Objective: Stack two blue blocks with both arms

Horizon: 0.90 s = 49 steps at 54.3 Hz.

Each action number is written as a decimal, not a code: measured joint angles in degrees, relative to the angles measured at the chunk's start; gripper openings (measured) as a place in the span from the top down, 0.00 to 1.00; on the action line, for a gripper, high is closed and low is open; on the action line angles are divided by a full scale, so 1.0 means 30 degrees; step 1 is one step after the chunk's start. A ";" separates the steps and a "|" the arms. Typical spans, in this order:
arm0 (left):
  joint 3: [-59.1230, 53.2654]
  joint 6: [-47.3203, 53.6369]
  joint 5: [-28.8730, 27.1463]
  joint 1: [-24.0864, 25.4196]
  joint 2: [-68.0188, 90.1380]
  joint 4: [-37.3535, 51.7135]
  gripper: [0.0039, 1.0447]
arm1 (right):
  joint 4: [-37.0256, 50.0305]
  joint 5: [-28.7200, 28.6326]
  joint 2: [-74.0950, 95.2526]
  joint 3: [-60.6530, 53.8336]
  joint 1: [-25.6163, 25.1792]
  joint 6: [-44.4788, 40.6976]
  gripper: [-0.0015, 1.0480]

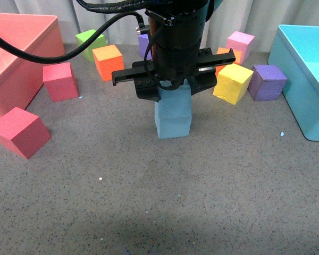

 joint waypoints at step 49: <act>0.0831 -0.0525 -0.0306 -0.0204 0.0627 -0.0197 0.25 | 0.0000 0.0000 0.0000 0.0000 0.0000 -0.0007 0.09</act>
